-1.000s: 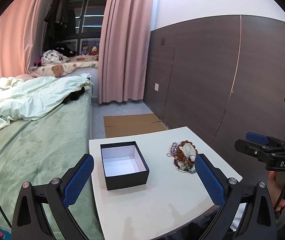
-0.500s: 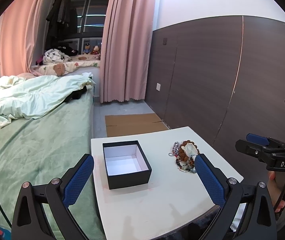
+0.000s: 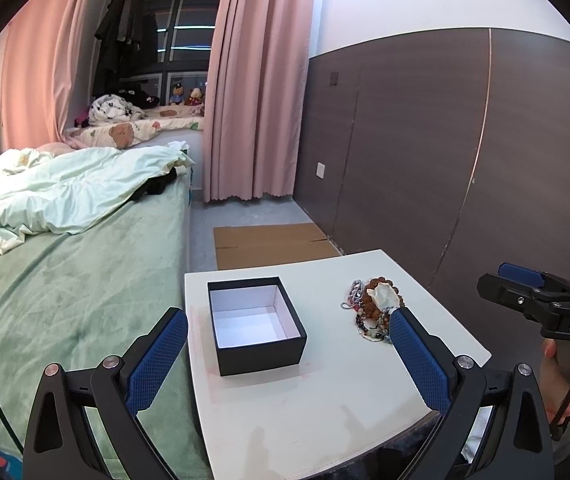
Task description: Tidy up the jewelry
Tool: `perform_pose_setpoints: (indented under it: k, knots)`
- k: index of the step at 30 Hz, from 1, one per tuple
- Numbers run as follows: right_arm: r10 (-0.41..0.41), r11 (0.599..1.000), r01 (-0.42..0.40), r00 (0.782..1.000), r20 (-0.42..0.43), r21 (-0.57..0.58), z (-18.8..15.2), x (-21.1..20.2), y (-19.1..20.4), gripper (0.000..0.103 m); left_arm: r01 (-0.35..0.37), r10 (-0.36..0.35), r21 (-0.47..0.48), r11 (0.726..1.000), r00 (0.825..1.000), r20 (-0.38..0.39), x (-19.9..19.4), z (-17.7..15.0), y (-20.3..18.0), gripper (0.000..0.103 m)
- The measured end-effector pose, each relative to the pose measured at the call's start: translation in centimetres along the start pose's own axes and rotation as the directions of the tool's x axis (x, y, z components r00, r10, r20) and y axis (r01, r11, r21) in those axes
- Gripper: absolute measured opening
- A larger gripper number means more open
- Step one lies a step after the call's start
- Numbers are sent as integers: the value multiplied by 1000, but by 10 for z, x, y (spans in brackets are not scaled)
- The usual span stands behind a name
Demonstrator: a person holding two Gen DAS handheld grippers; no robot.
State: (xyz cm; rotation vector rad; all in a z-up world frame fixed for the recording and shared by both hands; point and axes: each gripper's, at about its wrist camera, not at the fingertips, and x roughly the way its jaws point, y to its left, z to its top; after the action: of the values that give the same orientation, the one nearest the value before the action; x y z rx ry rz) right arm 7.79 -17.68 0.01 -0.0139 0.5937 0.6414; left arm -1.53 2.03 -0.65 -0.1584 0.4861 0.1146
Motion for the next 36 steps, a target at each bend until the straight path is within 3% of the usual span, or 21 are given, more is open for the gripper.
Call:
perform_pose_setpoints:
  k: [7, 16, 20, 24, 36]
  knots:
    - [-26, 999, 28, 999, -38, 33, 7, 13, -6, 103, -22, 19, -48, 999, 998, -59, 20, 5, 5, 101]
    - [-58, 981, 76, 993, -104, 177, 16, 44, -35, 102, -15, 4, -96, 995, 994, -113, 59, 15, 1, 100]
    - [-71, 962, 111, 984, -166, 248, 14, 64, -55, 101, 3, -18, -101, 995, 990, -141, 77, 16, -5, 91]
    - [-59, 937, 131, 973, -223, 324, 8, 81, -75, 90, 35, -61, -128, 991, 978, -202, 103, 15, -13, 78]
    - [16, 844, 159, 947, -322, 512, -8, 118, -126, 68, 149, -172, -100, 984, 942, -289, 162, 8, -58, 56]
